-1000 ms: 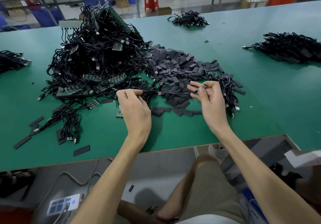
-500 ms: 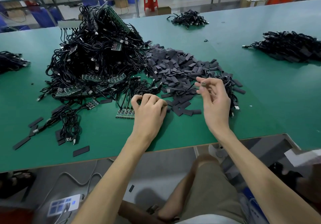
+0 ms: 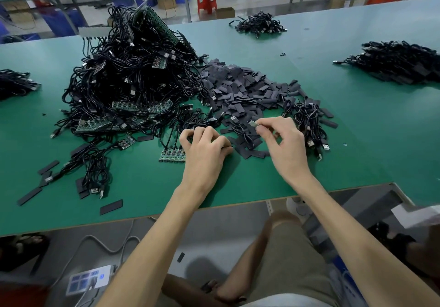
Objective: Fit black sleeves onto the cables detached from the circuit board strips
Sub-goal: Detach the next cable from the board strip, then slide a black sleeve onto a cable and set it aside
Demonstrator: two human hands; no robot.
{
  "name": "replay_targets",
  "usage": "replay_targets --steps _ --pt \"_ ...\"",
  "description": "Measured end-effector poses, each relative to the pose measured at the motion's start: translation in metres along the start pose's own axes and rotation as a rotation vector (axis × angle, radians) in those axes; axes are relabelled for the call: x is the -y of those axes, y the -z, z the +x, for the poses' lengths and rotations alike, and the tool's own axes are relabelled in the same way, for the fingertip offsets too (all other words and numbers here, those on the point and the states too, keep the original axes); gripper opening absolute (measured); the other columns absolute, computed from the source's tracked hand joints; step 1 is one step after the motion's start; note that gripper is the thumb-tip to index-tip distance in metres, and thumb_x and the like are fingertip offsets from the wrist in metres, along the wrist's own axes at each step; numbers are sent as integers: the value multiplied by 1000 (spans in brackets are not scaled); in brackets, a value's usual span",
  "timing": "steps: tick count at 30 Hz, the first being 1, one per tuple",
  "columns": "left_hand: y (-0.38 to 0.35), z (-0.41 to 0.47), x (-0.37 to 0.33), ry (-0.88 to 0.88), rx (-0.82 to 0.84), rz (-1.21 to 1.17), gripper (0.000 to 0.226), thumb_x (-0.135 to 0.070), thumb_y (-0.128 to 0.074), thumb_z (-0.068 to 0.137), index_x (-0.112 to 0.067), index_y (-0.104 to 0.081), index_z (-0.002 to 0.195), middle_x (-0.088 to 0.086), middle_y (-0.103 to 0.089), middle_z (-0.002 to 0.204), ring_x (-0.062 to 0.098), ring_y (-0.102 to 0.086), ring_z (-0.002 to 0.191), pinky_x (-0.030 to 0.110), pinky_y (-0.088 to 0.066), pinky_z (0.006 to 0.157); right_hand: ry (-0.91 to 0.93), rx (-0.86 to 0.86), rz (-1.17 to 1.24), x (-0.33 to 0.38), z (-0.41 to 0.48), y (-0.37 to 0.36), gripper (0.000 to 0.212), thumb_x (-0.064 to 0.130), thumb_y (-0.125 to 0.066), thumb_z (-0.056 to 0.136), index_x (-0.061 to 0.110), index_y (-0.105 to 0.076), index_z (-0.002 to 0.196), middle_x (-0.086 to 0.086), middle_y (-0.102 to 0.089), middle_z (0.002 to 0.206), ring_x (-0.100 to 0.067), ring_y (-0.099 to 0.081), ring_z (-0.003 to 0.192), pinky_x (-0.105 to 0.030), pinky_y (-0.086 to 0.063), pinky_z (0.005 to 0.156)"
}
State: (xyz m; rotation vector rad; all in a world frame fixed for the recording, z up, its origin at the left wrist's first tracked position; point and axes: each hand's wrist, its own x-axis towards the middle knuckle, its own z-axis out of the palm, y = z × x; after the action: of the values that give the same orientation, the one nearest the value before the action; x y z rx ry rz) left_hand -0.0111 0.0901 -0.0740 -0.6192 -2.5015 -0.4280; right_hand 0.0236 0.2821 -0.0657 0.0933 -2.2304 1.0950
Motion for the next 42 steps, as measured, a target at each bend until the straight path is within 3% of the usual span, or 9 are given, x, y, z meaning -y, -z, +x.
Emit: replay_targets --steps 6,9,13,18,25,32,39,42 --pt "5 0 -2 -75 -182 -177 8 -27 -67 99 -19 -70 102 -7 -69 104 14 -58 102 42 -33 100 -45 144 39 -3 0 -3 14 27 -70 96 21 -77 106 7 -71 97 -9 -55 104 -26 -47 89" --pt "5 -1 -5 -46 -77 -288 13 -21 -61 102 -12 -66 109 -2 -71 101 18 -53 89 31 -39 87 -83 235 81 -4 0 -4 11 28 -76 91 25 -79 102 4 -72 96 -5 -56 102 -24 -47 89" --pt "6 -3 -6 2 94 -366 24 -20 -48 107 -8 -58 125 5 -61 114 29 -56 88 44 -47 78 -73 289 85 -3 0 -4 13 25 -81 85 27 -79 99 4 -72 94 2 -52 100 -7 -37 85" --pt "8 -2 -9 -44 137 -312 37 -23 -38 110 -8 -49 142 7 -46 109 29 -51 73 46 -45 62 -114 255 61 -3 0 -3 18 19 -84 82 23 -79 98 -1 -69 92 4 -51 96 -8 -38 84" --pt "6 -2 -8 -39 196 -309 36 -29 -45 108 -11 -50 138 4 -42 110 32 -55 73 48 -51 64 -140 177 19 -2 1 -2 17 12 -82 81 18 -79 97 0 -63 91 4 -51 94 -5 -37 81" --pt "7 0 -6 -25 105 -277 28 -25 -55 105 -13 -61 129 2 -59 105 27 -60 79 37 -48 65 -129 168 -17 -5 1 -4 16 12 -82 82 19 -79 96 1 -61 91 -1 -51 93 -6 -37 79" --pt "7 -3 -4 -41 105 -282 23 -20 -53 105 -11 -68 120 1 -68 94 27 -55 78 44 -50 73 -107 168 -33 -7 -1 -6 15 14 -82 82 21 -78 95 2 -60 92 1 -51 96 -7 -38 78" --pt "6 -2 -5 -52 140 -292 27 -20 -53 105 -8 -63 127 5 -63 103 31 -59 86 48 -51 76 -90 166 -46 -7 -1 -6 15 14 -82 82 19 -78 96 4 -59 91 4 -50 97 -6 -38 81"
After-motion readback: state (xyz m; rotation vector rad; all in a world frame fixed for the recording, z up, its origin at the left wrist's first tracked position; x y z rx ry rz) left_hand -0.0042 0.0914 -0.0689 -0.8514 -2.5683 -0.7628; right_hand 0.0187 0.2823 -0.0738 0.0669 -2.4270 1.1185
